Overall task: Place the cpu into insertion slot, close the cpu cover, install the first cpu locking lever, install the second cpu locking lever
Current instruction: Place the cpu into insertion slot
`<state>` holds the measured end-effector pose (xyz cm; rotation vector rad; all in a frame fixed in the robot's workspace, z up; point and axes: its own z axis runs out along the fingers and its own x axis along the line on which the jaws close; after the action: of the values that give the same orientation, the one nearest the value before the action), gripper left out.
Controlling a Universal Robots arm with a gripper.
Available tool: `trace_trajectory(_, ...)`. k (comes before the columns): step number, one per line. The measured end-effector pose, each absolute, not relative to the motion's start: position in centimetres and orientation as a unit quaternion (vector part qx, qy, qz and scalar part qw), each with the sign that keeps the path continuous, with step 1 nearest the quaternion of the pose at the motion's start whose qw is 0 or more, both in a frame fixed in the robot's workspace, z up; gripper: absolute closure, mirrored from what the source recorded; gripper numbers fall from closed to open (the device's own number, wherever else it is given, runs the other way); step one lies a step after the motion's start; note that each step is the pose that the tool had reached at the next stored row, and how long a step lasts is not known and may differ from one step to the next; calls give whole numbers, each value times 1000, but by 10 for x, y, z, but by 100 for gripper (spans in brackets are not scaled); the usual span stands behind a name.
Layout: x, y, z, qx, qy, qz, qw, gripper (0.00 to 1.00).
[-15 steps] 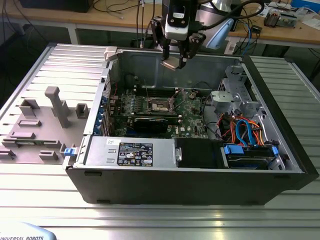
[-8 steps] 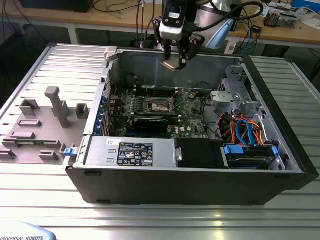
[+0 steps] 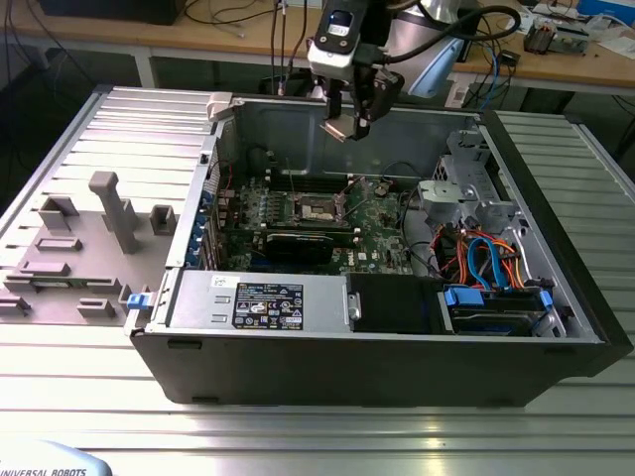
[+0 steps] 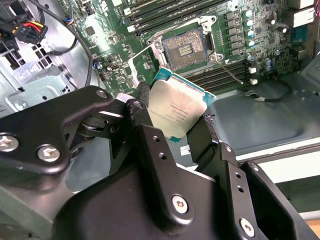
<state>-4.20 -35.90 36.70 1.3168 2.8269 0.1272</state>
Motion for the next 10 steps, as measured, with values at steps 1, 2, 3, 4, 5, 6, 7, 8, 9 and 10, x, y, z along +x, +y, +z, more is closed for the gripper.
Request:
trace_trajectory(1,-42,-359,367,424,905,41,10,46)
trace_trajectory(2,-42,-359,367,426,904,41,10,46)
trace_trajectory(3,-42,-359,367,427,903,41,10,46)
trace_trajectory(4,-42,-359,367,428,903,41,11,46)
trace_trajectory(5,-42,-359,367,429,903,41,11,46)
trace_trajectory(6,-42,-359,367,429,902,41,11,46)
trace_trajectory(7,-42,-359,367,430,902,41,11,46)
trace_trajectory(8,-42,-359,367,430,902,41,11,46)
trace_trajectory(9,-42,-359,367,430,902,41,11,46)
trace_trajectory(10,-42,-359,367,430,902,41,11,46)
